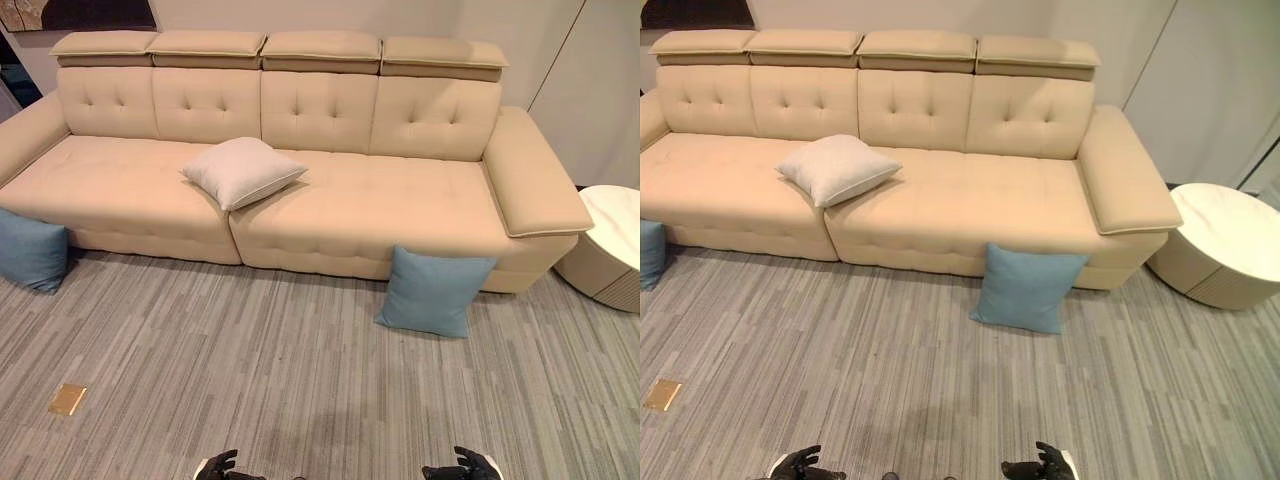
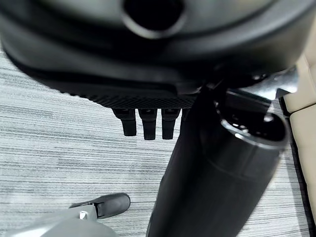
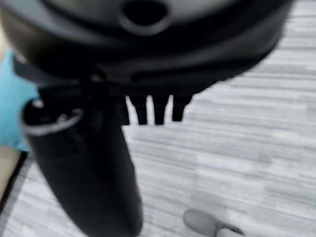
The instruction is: Pick up all the scattered cushions and arrange them neatly on the sofa.
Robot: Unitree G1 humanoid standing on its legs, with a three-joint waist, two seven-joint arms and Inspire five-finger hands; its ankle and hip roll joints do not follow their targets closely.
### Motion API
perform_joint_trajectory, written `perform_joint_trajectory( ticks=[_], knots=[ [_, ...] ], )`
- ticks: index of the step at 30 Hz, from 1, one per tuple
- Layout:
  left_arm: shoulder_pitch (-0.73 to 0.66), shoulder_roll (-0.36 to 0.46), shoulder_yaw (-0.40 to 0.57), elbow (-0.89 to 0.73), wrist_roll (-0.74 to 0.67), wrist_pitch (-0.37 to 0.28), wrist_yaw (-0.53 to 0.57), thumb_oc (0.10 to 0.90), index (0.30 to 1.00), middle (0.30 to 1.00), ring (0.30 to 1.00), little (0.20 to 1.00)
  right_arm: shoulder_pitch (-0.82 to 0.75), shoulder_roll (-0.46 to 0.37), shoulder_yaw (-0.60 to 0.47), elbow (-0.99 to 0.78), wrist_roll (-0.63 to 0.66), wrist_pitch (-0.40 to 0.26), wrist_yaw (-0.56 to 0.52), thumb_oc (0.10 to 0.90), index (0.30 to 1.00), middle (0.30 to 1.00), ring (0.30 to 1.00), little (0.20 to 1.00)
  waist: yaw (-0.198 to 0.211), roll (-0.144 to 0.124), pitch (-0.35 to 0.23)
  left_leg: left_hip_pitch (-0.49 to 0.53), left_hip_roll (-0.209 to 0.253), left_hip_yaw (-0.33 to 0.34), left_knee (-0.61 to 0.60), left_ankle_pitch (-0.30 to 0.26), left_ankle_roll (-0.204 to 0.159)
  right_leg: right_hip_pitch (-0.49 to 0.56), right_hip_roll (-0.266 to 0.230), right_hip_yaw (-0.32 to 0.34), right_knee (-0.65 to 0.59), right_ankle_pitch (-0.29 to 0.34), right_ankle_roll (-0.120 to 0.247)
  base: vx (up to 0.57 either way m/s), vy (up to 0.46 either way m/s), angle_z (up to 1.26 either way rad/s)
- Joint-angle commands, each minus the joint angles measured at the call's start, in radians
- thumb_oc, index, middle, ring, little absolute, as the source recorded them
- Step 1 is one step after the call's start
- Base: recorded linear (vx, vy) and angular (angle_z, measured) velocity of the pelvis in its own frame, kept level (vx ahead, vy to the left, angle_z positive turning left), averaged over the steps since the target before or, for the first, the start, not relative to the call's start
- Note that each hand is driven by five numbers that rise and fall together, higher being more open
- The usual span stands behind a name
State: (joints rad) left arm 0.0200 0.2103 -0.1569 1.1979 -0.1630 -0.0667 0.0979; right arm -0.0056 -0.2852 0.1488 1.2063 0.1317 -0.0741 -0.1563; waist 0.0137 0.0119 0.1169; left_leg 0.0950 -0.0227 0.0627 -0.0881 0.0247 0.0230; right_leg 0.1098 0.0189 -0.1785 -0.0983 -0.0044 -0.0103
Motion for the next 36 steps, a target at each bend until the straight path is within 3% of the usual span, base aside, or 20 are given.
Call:
perform_joint_trajectory(
  ticks=[1,11,15,16,17,21,23,24,26,29,32,34,36],
  knots=[
    [-0.065,0.008,0.001,0.049,0.031,-0.030,0.018,0.800,0.900,0.900,0.900,0.900,-0.037,-0.029,0.023,0.005,-0.021,-0.011,-0.023,0.800,0.900,0.900,0.900,0.900,0.014,-0.027,-0.024,0.005,0.033,-0.010,0.001,-0.053,-0.061,0.000,-0.105,0.002,0.011,-0.002,0.142,0.00,0.000,0.00],
    [-0.064,0.011,-0.003,0.071,0.060,-0.022,0.031,0.800,0.900,0.900,0.900,0.900,-0.039,-0.021,0.025,0.026,-0.028,-0.004,-0.026,0.800,0.900,0.900,0.900,0.900,0.021,-0.032,-0.017,0.008,0.026,-0.008,0.001,-0.063,-0.046,-0.005,-0.104,0.025,0.011,-0.002,0.142,0.03,0.009,-0.06],
    [-0.075,0.013,-0.021,0.058,0.073,-0.019,0.030,0.800,0.900,0.900,0.900,0.900,-0.050,-0.018,0.037,0.016,-0.035,0.003,-0.026,0.800,0.900,0.900,0.900,0.900,0.024,-0.030,0.000,-0.005,0.032,0.030,0.008,-0.070,-0.038,-0.060,-0.105,0.019,0.080,-0.005,0.145,-0.05,-0.036,-0.35],
    [-0.089,0.023,-0.031,0.042,0.072,-0.025,0.035,0.800,0.900,0.900,0.900,0.900,-0.068,-0.018,0.054,0.015,-0.050,0.008,-0.030,0.800,0.900,0.900,0.900,0.900,0.031,-0.030,0.022,-0.014,0.047,0.058,0.025,-0.073,-0.042,-0.109,-0.110,-0.034,0.143,-0.008,0.147,-0.07,-0.190,-0.45],
    [-0.094,0.026,-0.035,0.035,0.069,-0.027,0.035,0.800,0.900,0.900,0.900,0.900,-0.071,-0.020,0.058,0.015,-0.052,0.009,-0.029,0.800,0.900,0.900,0.900,0.900,0.026,-0.032,0.023,-0.023,0.053,0.062,0.046,-0.076,-0.047,-0.113,-0.108,-0.043,0.146,-0.016,0.142,-0.04,-0.224,-0.66],
    [-0.113,0.021,-0.056,0.035,0.078,-0.030,0.034,0.800,0.900,0.900,0.900,0.900,-0.067,-0.028,0.043,0.021,-0.031,0.002,-0.034,0.800,0.900,0.900,0.900,0.900,0.011,-0.038,0.031,-0.054,0.071,0.057,0.123,-0.085,-0.070,-0.091,-0.094,-0.031,0.115,-0.033,0.111,0.04,-0.199,-0.53],
    [-0.144,0.008,-0.097,0.018,0.097,-0.032,0.032,0.800,0.900,0.900,0.900,0.900,-0.068,-0.048,0.029,0.020,-0.013,-0.008,-0.042,0.800,0.900,0.900,0.900,0.900,-0.007,-0.044,0.072,-0.157,0.114,0.062,0.318,-0.018,-0.118,-0.064,-0.084,-0.040,0.079,-0.038,0.080,0.03,-0.318,0.55],
    [-0.153,0.006,-0.110,0.004,0.074,-0.037,0.036,0.800,0.900,0.900,0.900,0.900,-0.066,-0.058,0.027,0.024,0.006,-0.008,-0.050,0.800,0.900,0.900,0.900,0.900,-0.003,-0.050,0.093,-0.247,0.086,-0.002,0.398,-0.013,-0.103,-0.052,-0.075,-0.024,0.069,-0.047,0.060,0.11,-0.221,0.63],
    [-0.147,0.004,-0.115,0.004,0.073,-0.034,0.039,0.800,0.900,0.900,0.900,0.900,-0.058,-0.057,0.033,0.037,0.007,-0.010,-0.058,0.800,0.900,0.900,0.900,0.900,0.012,-0.052,0.088,-0.292,0.026,-0.042,0.284,-0.038,-0.087,-0.028,-0.060,0.005,0.048,-0.066,0.069,0.25,-0.029,0.02],
    [-0.140,0.004,-0.113,0.010,0.076,-0.033,0.036,0.800,0.900,0.900,0.900,0.900,-0.055,-0.048,0.032,0.040,0.012,-0.009,-0.059,0.800,0.900,0.900,0.900,0.900,0.026,-0.049,0.082,-0.303,0.012,-0.047,0.222,-0.011,-0.083,-0.003,-0.040,0.037,0.049,-0.088,0.073,0.20,0.072,-1.12],
    [-0.134,0.011,-0.107,-0.004,0.076,-0.030,0.036,0.800,0.900,0.900,0.900,0.900,-0.056,-0.031,0.040,0.032,0.004,-0.006,-0.059,0.800,0.900,0.900,0.900,0.900,0.031,-0.061,0.069,-0.282,0.002,-0.046,0.236,-0.044,-0.060,-0.006,-0.056,0.062,0.090,-0.106,0.081,0.25,0.181,-0.81],
    [-0.133,0.021,-0.103,-0.014,0.079,-0.030,0.034,0.800,0.900,0.900,0.900,0.900,-0.069,-0.016,0.052,0.014,-0.005,-0.002,-0.052,0.800,0.900,0.900,0.900,0.900,0.047,-0.078,0.062,-0.255,-0.004,-0.015,0.240,-0.087,-0.027,-0.039,-0.082,0.088,0.166,-0.101,0.110,0.24,0.252,-0.83],
    [-0.137,0.038,-0.095,-0.032,0.071,-0.029,0.035,0.800,0.900,0.900,0.900,0.900,-0.081,-0.008,0.066,0.002,-0.011,0.003,-0.044,0.800,0.900,0.900,0.900,0.900,0.050,-0.078,0.072,-0.238,-0.007,-0.002,0.247,-0.112,0.007,-0.130,-0.097,0.095,0.325,-0.062,0.152,0.15,0.212,-0.37]
  ],
)
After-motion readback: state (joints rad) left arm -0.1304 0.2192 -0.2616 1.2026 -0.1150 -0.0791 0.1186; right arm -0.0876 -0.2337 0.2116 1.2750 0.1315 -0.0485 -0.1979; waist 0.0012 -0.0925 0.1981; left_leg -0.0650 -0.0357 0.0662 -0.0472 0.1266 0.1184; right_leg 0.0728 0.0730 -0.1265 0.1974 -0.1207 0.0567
